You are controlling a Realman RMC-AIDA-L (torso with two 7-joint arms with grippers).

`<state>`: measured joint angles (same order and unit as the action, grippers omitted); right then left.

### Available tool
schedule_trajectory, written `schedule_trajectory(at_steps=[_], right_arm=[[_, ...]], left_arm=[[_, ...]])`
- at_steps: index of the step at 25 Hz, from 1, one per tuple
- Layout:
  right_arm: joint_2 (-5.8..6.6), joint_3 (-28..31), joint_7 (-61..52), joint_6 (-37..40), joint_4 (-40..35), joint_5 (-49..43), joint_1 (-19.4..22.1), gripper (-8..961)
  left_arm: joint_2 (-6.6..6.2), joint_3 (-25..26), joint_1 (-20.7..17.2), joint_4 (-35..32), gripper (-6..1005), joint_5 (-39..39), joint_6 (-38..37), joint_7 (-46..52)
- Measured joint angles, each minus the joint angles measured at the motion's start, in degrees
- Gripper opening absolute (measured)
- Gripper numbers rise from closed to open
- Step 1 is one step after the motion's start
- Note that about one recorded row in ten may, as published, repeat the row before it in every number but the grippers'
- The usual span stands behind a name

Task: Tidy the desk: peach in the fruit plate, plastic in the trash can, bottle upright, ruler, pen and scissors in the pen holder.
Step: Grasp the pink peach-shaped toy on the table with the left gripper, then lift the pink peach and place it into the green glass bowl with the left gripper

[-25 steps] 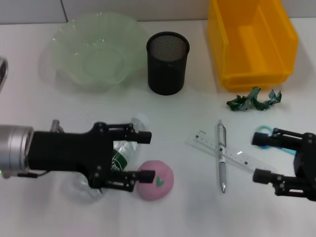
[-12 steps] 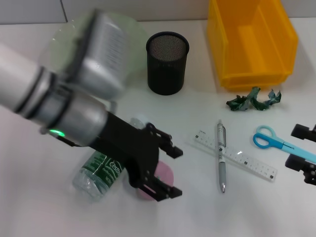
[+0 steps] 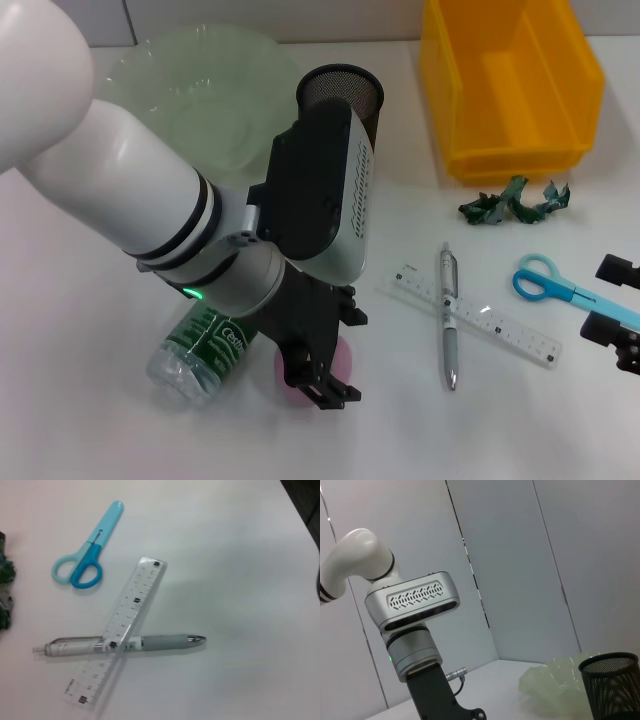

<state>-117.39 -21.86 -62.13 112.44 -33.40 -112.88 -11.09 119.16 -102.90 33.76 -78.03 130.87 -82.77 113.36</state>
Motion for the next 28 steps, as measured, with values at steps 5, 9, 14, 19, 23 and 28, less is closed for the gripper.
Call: schedule_trajectory(at_steps=[5,9,14,19,23,28], right_arm=[[0.04,0.0,0.0,-0.1,0.1,-0.1,-0.4,752],[0.1,0.0,0.0,-0.1,0.1,-0.1,-0.8,752],[0.05,-0.3,0.0,-0.1,0.1,-0.1,-1.1,751],[0.05,-0.3,0.0,-0.1,0.1,-0.1,-1.2,751],[0.03,-0.3,0.0,-0.1,0.1,-0.1,-1.2,751],[-0.03,0.0,0.0,-0.1,0.1,-0.1,-0.7,752]], left_arm=[[0.01,0.2,0.1,0.8,780,0.8,0.2,0.1],[0.02,0.2,0.2,1.1,778,1.8,0.1,0.3],[0.02,0.2,0.5,3.2,499,2.8,0.7,0.5],[0.01,0.3,0.7,3.3,353,2.6,0.7,0.5],[0.01,0.3,0.6,2.7,278,2.0,0.7,0.4],[-0.03,1.0,0.0,1.8,106,-0.5,1.5,-0.4]])
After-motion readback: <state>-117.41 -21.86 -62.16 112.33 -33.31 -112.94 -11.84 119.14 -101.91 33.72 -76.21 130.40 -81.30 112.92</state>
